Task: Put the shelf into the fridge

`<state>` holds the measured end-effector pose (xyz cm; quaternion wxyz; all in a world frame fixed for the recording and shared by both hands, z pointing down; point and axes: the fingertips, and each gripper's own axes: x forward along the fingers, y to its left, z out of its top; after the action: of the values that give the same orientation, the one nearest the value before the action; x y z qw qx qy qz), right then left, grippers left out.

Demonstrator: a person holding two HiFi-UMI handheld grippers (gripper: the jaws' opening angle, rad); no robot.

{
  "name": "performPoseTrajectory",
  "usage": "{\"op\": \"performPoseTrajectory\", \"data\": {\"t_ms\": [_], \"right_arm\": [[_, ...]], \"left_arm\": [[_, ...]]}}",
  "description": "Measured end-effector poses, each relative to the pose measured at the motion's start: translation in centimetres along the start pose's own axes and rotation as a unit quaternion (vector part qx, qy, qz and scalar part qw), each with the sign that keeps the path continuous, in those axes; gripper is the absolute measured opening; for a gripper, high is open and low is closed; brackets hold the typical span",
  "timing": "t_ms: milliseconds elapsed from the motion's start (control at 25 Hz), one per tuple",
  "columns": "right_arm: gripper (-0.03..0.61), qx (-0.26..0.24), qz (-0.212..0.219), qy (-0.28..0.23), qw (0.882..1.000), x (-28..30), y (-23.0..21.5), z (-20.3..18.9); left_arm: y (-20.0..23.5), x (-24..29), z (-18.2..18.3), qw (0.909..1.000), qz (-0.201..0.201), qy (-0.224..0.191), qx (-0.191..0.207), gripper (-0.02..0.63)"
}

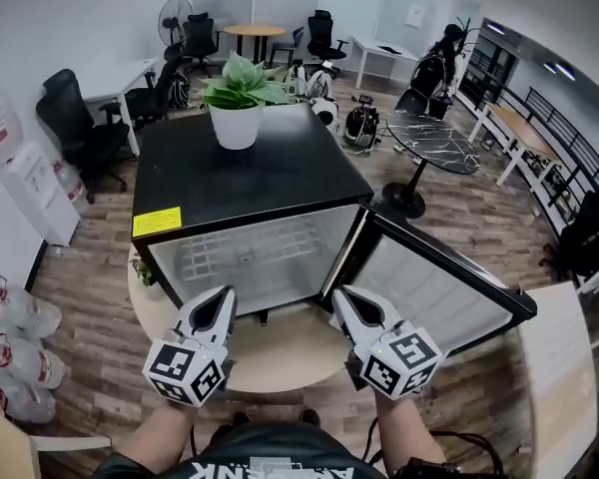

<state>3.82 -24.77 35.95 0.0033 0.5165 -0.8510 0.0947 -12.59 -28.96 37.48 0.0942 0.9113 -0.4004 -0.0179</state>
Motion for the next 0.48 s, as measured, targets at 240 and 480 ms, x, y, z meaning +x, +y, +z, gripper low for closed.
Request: {"op": "performPoseTrajectory", "data": {"t_ms": [240, 480], "right_arm": [[0.008, -0.013, 0.024, 0.0, 1.0, -0.7, -1.0, 1.3], [0.006, -0.023, 0.04, -0.001, 0.999, -0.6, -1.3, 2.1]], "left_arm": [[-2.2, 0.3, 1.4, 0.9995, 0.022, -0.02, 0.011, 0.002], [-2.6, 0.0, 2.3, 0.9981, 0.051, -0.022, 0.024, 0.002]]}}
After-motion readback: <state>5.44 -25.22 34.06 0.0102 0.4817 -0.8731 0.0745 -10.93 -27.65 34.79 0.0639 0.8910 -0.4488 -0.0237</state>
